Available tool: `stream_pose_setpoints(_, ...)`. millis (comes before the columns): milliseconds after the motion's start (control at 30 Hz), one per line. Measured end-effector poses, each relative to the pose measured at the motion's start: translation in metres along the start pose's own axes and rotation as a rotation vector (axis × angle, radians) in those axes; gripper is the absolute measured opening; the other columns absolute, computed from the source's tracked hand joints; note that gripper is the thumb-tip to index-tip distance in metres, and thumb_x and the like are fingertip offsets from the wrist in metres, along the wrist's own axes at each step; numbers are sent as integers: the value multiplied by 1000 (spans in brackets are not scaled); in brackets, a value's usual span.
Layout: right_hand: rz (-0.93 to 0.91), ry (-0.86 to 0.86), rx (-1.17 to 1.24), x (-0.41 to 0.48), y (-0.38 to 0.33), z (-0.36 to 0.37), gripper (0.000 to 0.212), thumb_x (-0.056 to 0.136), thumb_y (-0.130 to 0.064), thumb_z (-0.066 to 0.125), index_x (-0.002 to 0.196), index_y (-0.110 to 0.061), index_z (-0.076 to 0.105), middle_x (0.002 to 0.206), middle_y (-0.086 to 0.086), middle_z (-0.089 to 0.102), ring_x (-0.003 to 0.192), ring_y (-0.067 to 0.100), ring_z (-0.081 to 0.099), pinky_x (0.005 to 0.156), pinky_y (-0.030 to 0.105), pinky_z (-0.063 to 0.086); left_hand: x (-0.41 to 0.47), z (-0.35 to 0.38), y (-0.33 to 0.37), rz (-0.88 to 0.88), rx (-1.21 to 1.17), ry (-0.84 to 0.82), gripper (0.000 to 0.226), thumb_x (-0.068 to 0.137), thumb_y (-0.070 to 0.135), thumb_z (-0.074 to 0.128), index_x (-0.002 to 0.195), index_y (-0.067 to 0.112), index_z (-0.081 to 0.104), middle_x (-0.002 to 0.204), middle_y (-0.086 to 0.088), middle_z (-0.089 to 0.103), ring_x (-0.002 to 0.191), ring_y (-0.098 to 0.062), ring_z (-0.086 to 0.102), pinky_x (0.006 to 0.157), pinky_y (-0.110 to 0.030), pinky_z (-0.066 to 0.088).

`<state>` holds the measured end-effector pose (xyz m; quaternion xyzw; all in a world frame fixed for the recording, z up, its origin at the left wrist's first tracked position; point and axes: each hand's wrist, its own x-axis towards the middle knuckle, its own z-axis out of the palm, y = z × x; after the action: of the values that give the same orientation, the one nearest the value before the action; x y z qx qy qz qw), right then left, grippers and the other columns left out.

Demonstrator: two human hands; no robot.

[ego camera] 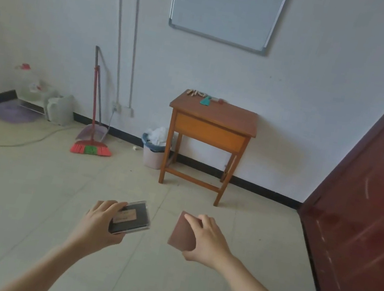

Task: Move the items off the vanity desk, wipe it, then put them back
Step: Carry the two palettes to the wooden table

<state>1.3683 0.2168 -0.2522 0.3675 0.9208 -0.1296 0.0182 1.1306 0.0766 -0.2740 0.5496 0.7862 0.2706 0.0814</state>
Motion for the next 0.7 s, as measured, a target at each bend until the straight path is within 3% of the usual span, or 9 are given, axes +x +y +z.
stream_pose_setpoints(267, -27, 18, -59, 102, 34, -30, 89, 72, -43, 67, 144, -27, 16, 132, 2, 32, 120, 20, 31, 96, 32, 39, 101, 10, -9, 72, -1, -1, 80, 58, 50, 46, 130, 16, 46, 123, 0, 52, 113, -19, 40, 92, -30, 36)
stream_pose_setpoints(467, -87, 27, -47, 200, 72, -63, 88, 75, -42, 69, 144, -28, 16, 137, 1, 29, 122, 19, 32, 96, 32, 40, 202, 18, -10, 45, 10, 5, 76, 61, 44, 51, 132, 19, 42, 127, 0, 48, 115, -17, 36, 95, -29, 38)
stream_pose_setpoints(567, -119, 32, -40, 249, 89, -78, 87, 76, -43, 68, 144, -28, 16, 138, 1, 29, 123, 19, 32, 97, 31, 39, 246, 25, -16, 40, -39, 73, 82, 55, 54, 44, 127, 16, 48, 121, 1, 52, 107, -14, 39, 89, -27, 39)
stream_pose_setpoints(700, -124, -6, -25, 307, 104, -82, 86, 76, -43, 67, 143, -28, 16, 136, 2, 29, 122, 19, 31, 96, 31, 39, 292, 35, -34, 33, -37, 115, 77, 53, 52, 47, 118, 12, 57, 111, -4, 60, 100, -20, 48, 80, -31, 42)
